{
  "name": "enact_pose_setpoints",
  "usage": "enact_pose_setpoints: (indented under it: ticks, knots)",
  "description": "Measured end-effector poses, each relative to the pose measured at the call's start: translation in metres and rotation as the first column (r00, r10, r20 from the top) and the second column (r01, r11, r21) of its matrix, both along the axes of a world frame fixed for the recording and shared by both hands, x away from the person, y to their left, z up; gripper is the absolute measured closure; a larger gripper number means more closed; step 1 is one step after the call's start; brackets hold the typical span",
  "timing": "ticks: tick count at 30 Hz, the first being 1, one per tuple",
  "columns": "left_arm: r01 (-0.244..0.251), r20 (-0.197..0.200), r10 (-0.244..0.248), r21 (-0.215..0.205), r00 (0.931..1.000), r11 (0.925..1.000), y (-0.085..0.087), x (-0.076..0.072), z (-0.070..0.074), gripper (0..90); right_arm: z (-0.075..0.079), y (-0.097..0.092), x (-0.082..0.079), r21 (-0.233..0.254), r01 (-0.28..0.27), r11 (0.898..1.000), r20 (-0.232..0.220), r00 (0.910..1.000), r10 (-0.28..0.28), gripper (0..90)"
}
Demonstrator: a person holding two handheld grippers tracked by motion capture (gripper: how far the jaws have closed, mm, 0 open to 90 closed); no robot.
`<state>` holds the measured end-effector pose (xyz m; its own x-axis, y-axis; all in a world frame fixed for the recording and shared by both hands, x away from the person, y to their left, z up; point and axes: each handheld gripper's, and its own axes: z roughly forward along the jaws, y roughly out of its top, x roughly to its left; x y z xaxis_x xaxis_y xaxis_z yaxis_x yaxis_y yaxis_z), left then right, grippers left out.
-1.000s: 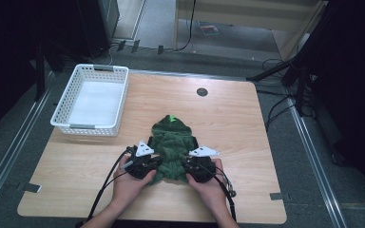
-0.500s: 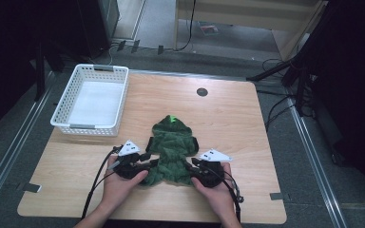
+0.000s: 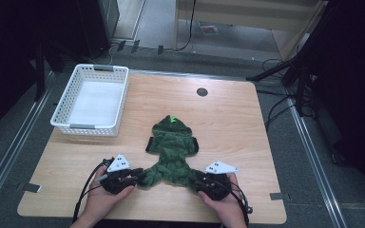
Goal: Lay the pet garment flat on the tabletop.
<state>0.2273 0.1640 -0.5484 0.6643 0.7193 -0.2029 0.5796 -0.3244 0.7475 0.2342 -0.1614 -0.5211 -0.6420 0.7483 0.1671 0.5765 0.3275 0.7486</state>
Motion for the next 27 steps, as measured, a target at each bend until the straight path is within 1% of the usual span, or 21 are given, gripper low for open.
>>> enact_pose_setpoints:
  ticks: [1, 2, 3, 4, 5, 8, 9, 10, 11, 13, 14, 15, 16, 18, 19, 21, 22, 24, 25, 26, 27]
  knots:
    - [0.002, -0.001, -0.002, -0.008, 1.0000, 1.0000, 0.000, 0.000, -0.002, 75.7, 0.007, 0.000, 0.007, 0.015, 0.026, 1.000, 0.016, 0.9995, -0.026, 63.4]
    - [0.002, -0.001, -0.002, -0.011, 1.0000, 0.9999, 0.000, 0.000, -0.003, 75.7, 0.016, 0.002, 0.018, 0.039, 0.053, 0.998, 0.044, 0.9975, -0.055, 63.0]
    - [0.000, 0.002, 0.000, -0.013, 1.0000, 0.9999, 0.000, 0.000, -0.003, 75.7, 0.022, 0.004, 0.030, 0.052, 0.064, 0.997, 0.061, 0.9958, -0.068, 62.4]
    - [0.001, 0.005, -0.001, -0.012, 1.0000, 0.9999, 0.000, 0.000, -0.003, 75.7, 0.024, 0.006, 0.040, 0.056, 0.070, 0.996, 0.066, 0.9950, -0.074, 61.6]
    - [0.001, 0.008, -0.001, -0.011, 1.0000, 0.9999, 0.000, 0.000, -0.003, 75.7, 0.026, 0.009, 0.055, 0.052, 0.085, 0.995, 0.070, 0.9936, -0.088, 61.4]
    - [-0.007, 0.005, 0.007, -0.027, 1.0000, 0.9996, 0.002, 0.000, -0.006, 75.4, 0.026, 0.021, 0.099, 0.012, 0.133, 0.991, 0.082, 0.9876, -0.134, 60.8]
    - [-0.008, 0.005, 0.008, -0.030, 1.0000, 0.9995, 0.002, 0.000, -0.006, 75.4, 0.023, 0.026, 0.117, -0.001, 0.151, 0.988, 0.077, 0.9855, -0.151, 60.6]
    - [-0.007, 0.004, 0.007, -0.031, 1.0000, 0.9995, 0.002, 0.000, -0.006, 75.4, 0.021, 0.028, 0.127, -0.001, 0.160, 0.987, 0.062, 0.9852, -0.160, 60.5]
    - [-0.008, 0.006, 0.009, -0.030, 0.9999, 0.9995, 0.002, 0.000, -0.006, 75.4, 0.018, 0.031, 0.142, 0.008, 0.172, 0.985, 0.025, 0.9847, -0.173, 59.8]
    - [-0.010, 0.008, 0.010, -0.033, 0.9999, 0.9994, 0.002, -0.001, -0.006, 75.5, 0.012, 0.035, 0.158, 0.013, 0.182, 0.983, -0.015, 0.9832, -0.182, 58.9]
    - [-0.010, 0.008, 0.011, -0.033, 0.9999, 0.9994, 0.002, -0.001, -0.006, 75.5, 0.009, 0.037, 0.166, 0.006, 0.187, 0.982, -0.031, 0.9820, -0.186, 58.5]
    - [-0.010, 0.007, 0.010, -0.033, 0.9999, 0.9994, 0.003, -0.001, -0.006, 75.6, 0.004, 0.040, 0.173, -0.009, 0.185, 0.983, -0.058, 0.9810, -0.185, 58.1]
    - [-0.012, 0.005, 0.012, -0.035, 0.9999, 0.9993, 0.003, -0.001, -0.006, 75.6, 0.002, 0.041, 0.176, -0.018, 0.185, 0.983, -0.073, 0.9800, -0.185, 58.3]
    - [-0.011, 0.007, 0.011, -0.032, 0.9999, 0.9994, 0.003, -0.001, -0.006, 75.7, -0.004, 0.043, 0.180, -0.020, 0.164, 0.986, -0.103, 0.9809, -0.165, 60.0]
    - [-0.010, 0.007, 0.010, -0.031, 0.9999, 0.9995, 0.003, -0.001, -0.006, 75.7, -0.006, 0.043, 0.181, -0.024, 0.160, 0.987, -0.110, 0.9807, -0.162, 61.3]
    - [-0.009, 0.007, 0.009, -0.031, 0.9999, 0.9995, 0.003, -0.001, -0.006, 75.8, -0.010, 0.044, 0.182, -0.050, 0.148, 0.988, -0.115, 0.9815, -0.153, 68.1]
    - [-0.010, 0.008, 0.010, -0.031, 0.9999, 0.9995, 0.003, -0.001, -0.006, 75.9, -0.012, 0.044, 0.181, -0.069, 0.142, 0.987, -0.114, 0.9821, -0.150, 73.1]
    - [-0.008, 0.007, 0.009, -0.032, 0.9999, 0.9995, 0.003, -0.001, -0.006, 76.2, -0.013, 0.044, 0.181, -0.092, 0.140, 0.986, -0.096, 0.9843, -0.149, 83.8]
    - [-0.009, 0.008, 0.009, -0.033, 0.9999, 0.9994, 0.003, -0.001, -0.006, 76.4, -0.013, 0.044, 0.181, -0.109, 0.143, 0.984, -0.081, 0.9850, -0.152, 86.5]
    - [-0.008, 0.007, 0.008, -0.033, 0.9999, 0.9994, 0.003, -0.001, -0.006, 76.7, -0.013, 0.043, 0.182, -0.124, 0.165, 0.978, -0.066, 0.9825, -0.174, 88.0]
    - [-0.008, 0.007, 0.008, -0.033, 0.9999, 0.9994, 0.003, -0.001, -0.006, 76.8, -0.012, 0.042, 0.183, -0.120, 0.194, 0.974, -0.061, 0.9773, -0.203, 88.9]
